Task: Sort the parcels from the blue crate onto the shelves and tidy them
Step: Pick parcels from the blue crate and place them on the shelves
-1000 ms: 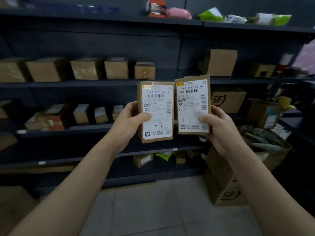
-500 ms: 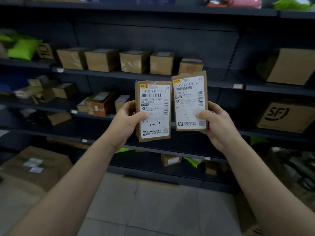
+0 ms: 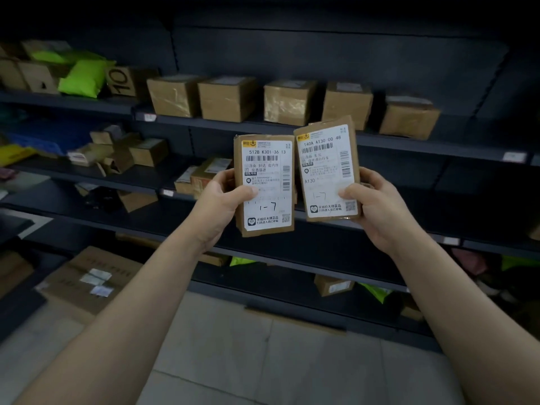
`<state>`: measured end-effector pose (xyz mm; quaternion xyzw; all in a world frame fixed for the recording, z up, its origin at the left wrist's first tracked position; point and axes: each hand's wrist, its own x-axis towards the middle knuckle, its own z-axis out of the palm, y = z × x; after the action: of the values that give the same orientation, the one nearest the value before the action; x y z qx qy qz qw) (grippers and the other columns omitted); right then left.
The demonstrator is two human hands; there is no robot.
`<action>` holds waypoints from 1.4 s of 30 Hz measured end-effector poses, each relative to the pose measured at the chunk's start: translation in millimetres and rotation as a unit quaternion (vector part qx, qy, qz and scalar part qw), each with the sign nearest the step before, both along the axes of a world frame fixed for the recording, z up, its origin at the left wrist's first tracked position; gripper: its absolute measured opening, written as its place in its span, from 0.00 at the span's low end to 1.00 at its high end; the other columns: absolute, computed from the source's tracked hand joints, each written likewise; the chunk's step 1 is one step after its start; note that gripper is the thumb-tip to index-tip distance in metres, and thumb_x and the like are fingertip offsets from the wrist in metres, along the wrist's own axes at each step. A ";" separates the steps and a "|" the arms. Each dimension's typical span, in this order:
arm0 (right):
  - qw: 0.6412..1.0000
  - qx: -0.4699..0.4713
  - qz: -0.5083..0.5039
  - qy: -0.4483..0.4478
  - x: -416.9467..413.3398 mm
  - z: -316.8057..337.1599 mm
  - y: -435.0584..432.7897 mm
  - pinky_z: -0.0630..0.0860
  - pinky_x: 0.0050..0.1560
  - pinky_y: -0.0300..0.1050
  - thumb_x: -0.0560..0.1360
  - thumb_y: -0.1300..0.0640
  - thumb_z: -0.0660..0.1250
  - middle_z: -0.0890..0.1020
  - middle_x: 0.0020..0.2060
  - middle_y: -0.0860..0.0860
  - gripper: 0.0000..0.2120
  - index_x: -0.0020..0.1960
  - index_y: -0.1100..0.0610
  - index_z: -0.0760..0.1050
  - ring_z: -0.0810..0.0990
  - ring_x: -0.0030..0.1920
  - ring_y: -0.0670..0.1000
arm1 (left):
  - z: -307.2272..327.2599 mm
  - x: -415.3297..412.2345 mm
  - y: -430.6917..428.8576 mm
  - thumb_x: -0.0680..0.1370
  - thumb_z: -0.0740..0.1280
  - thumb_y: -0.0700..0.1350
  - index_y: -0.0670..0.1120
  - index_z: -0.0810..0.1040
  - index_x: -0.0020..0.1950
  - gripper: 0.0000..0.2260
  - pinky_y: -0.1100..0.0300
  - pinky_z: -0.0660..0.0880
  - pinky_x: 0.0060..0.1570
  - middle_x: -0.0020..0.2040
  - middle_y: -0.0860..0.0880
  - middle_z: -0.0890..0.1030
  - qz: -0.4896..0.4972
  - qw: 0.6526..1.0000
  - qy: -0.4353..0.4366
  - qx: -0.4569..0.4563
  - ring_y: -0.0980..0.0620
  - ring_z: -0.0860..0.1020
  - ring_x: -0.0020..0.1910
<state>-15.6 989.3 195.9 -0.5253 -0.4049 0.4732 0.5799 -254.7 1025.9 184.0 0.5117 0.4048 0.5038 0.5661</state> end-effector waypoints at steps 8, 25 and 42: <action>1.000 -0.019 0.006 -0.003 -48.6 -14.6 61.4 0.82 0.47 0.50 0.75 0.69 0.65 0.82 0.56 0.53 0.27 0.71 0.55 0.65 0.85 0.50 0.53 | -17.3 -50.3 61.1 0.75 0.67 0.36 0.43 0.68 0.66 0.21 0.52 0.79 0.49 0.57 0.46 0.81 0.006 1.000 0.020 -0.019 0.49 0.82 0.52; 0.982 -0.128 -0.128 -0.044 99.4 -69.5 99.7 0.82 0.43 0.48 0.74 0.66 0.67 0.81 0.56 0.53 0.28 0.72 0.55 0.64 0.83 0.50 0.53 | -73.1 97.2 149.6 0.76 0.67 0.38 0.44 0.69 0.65 0.19 0.54 0.79 0.47 0.56 0.47 0.81 -0.082 0.990 0.077 -0.079 0.49 0.82 0.51; 0.961 -0.235 -0.122 -0.082 254.5 -146.8 210.3 0.74 0.37 0.42 0.74 0.62 0.67 0.82 0.54 0.54 0.19 0.65 0.57 0.72 0.82 0.48 0.52 | -145.1 238.3 244.3 0.76 0.67 0.43 0.46 0.72 0.66 0.18 0.51 0.76 0.56 0.57 0.49 0.81 -0.108 0.973 0.138 -0.152 0.50 0.80 0.54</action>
<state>238.9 1199.6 49.1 -0.7286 -0.2617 0.4363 0.4585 -16.4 1270.2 38.9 0.5249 0.4931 0.2968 0.6270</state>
